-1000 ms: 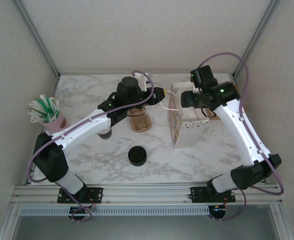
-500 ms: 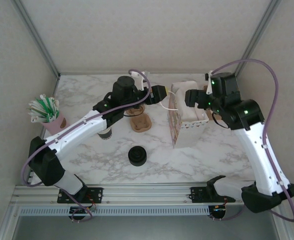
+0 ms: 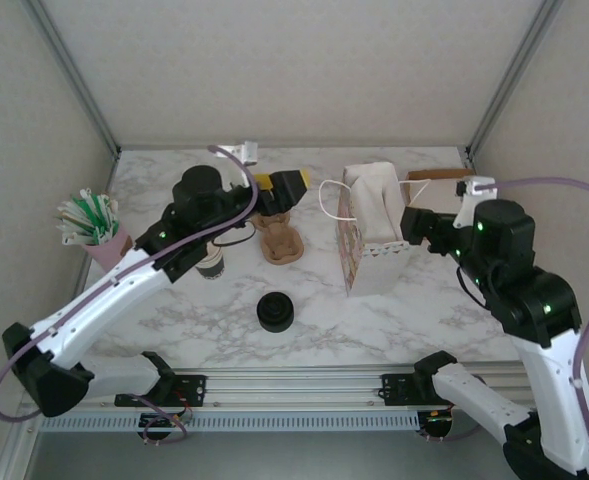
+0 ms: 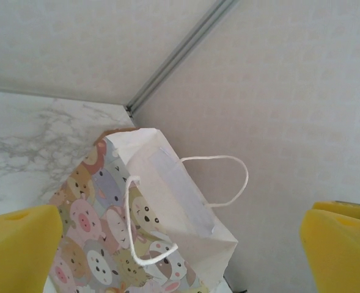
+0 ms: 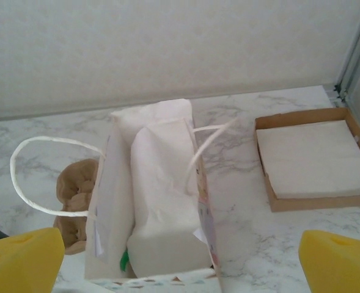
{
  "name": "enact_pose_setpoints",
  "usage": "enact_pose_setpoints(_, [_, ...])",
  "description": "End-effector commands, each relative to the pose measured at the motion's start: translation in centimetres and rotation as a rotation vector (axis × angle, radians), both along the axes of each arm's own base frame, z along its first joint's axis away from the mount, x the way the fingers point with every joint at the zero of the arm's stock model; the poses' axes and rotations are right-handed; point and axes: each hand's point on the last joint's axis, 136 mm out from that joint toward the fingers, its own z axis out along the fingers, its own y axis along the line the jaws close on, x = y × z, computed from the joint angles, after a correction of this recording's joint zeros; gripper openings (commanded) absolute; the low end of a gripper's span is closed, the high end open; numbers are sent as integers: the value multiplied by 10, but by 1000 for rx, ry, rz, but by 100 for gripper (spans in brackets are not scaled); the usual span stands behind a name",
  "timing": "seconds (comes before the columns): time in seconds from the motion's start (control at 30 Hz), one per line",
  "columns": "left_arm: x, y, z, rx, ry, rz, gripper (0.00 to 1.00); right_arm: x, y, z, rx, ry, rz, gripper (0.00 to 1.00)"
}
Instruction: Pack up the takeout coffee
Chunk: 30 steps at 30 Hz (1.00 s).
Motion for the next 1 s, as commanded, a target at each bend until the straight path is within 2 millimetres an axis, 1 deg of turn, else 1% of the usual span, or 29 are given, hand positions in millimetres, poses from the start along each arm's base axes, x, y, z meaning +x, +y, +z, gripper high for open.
enact_pose_setpoints(0.0, [-8,22,-6,18,-4,80,100,-7,-16,4,-1,-57,-61,99])
enact_pose_setpoints(0.1, [-16,40,-14,22,3,132,100,-19,-27,-2,10,-79,-96,99])
enact_pose_setpoints(0.17, [-19,54,-23,32,12,182,100,-25,-35,-7,25,-92,-127,99])
enact_pose_setpoints(0.2, [-21,61,-29,36,18,208,100,-27,-38,-14,41,-96,-149,99])
enact_pose_setpoints(0.23, [-22,69,-36,43,28,237,100,-30,-44,-20,68,-100,-184,99])
enact_pose_setpoints(0.3, [-25,84,-50,58,45,297,100,-35,-49,-34,107,-102,-213,99])
enact_pose_setpoints(0.43, [-29,118,-88,115,107,439,100,-45,-55,-64,122,-66,-240,99])
enact_pose_setpoints(0.53, [-34,137,-113,149,141,513,100,-47,-55,-80,112,-45,-233,99])
enact_pose_setpoints(0.63, [-39,153,-133,173,151,566,100,-46,-52,-90,102,-30,-215,99])
enact_pose_setpoints(0.73, [-43,167,-143,182,150,621,100,-44,-45,-94,99,-23,-183,99])
enact_pose_setpoints(0.8, [-45,173,-144,186,143,646,100,-42,-42,-94,100,-22,-172,99])
enact_pose_setpoints(0.97, [-54,203,-152,194,169,764,100,-37,-40,-99,75,17,-174,99])
